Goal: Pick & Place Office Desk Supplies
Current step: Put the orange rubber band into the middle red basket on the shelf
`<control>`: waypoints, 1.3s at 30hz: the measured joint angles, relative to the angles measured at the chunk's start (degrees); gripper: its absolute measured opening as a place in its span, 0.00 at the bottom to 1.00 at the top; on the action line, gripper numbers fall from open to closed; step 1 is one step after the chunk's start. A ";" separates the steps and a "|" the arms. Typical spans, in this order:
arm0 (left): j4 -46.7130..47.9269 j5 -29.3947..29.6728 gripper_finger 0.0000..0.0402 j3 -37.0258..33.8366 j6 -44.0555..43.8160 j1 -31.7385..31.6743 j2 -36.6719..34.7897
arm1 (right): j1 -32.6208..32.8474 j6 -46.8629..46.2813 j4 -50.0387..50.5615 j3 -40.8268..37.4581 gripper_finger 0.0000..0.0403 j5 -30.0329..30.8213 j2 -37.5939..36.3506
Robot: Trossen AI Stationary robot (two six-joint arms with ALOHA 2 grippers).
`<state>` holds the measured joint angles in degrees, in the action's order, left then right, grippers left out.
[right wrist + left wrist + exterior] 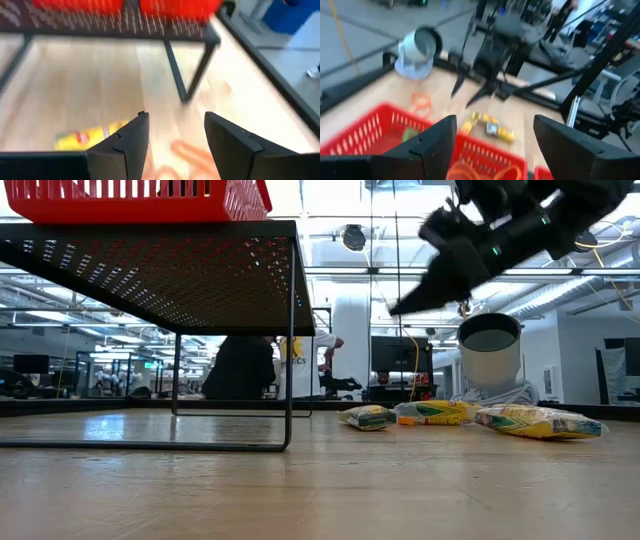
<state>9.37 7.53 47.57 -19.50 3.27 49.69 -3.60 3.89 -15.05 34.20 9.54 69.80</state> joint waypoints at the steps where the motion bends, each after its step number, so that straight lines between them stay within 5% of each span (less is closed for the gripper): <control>1: -0.82 0.00 0.68 0.00 1.06 0.00 -0.19 | -0.23 -0.27 -0.23 -1.26 0.45 0.68 -0.01; 11: -2.36 1.14 0.68 -0.02 5.39 -0.22 0.85 | -5.59 -6.76 -10.35 -13.18 0.42 0.92 7.08; 23: -2.51 1.93 0.68 -0.02 5.43 -0.23 3.87 | -7.00 -7.92 -19.53 -13.53 0.39 1.30 21.49; 35: -2.98 3.59 0.68 -0.04 5.87 -0.26 6.58 | -9.18 -9.00 -19.88 -13.44 0.03 0.46 24.63; 39: -3.51 3.59 0.68 -0.04 5.85 -0.26 6.53 | -9.16 -8.42 -23.42 -13.55 0.02 0.38 24.56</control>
<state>5.85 11.11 47.53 -13.64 3.01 56.23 -12.75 -4.52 -38.47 20.64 9.92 94.36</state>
